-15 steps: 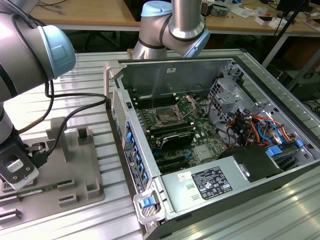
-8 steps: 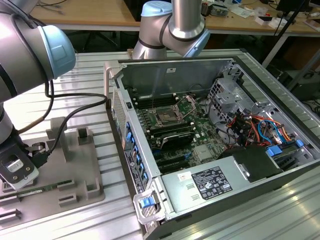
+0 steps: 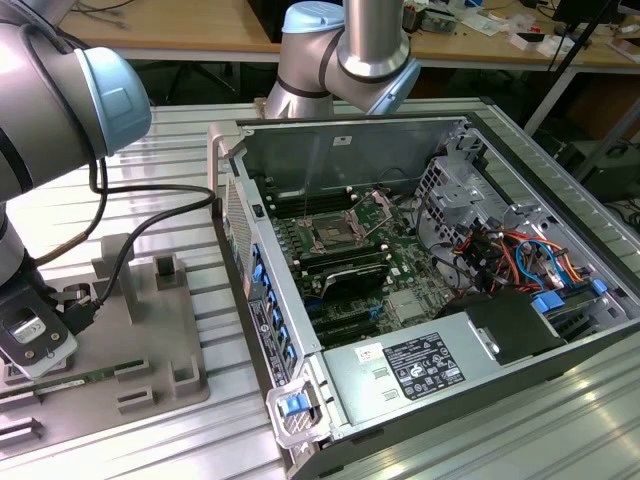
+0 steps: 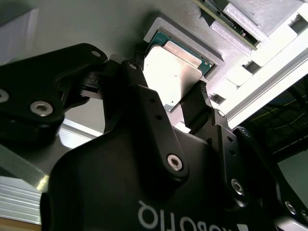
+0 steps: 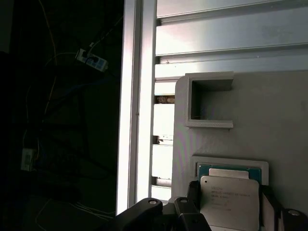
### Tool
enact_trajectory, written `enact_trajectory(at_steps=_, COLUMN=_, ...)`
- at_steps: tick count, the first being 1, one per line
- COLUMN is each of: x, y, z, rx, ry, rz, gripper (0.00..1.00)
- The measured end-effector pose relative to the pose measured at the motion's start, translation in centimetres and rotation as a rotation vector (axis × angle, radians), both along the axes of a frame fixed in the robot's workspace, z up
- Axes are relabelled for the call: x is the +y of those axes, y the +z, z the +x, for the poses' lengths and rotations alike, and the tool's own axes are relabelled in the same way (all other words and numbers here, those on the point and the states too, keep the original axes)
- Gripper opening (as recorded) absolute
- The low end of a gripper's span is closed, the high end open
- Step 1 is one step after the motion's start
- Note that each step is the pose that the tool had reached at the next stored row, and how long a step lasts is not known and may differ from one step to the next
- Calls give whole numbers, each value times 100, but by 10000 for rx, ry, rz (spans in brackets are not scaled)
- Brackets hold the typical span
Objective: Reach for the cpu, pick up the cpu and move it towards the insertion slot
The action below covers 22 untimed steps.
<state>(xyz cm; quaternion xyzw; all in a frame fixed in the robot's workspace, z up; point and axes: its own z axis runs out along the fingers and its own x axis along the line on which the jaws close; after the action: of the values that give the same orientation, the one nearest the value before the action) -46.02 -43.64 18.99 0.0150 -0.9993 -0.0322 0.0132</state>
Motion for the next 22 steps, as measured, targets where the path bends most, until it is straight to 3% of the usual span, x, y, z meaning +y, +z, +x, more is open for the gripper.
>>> enact_trajectory(at_steps=16, x=0, y=17, z=0, rx=0, ry=0, rz=0, gripper=55)
enact_trajectory(at_steps=18, x=0, y=71, z=0, rx=-1, ry=0, rz=0, gripper=55)
enact_trajectory(at_steps=22, x=0, y=96, z=0, rx=0, ry=0, rz=-1, gripper=55)
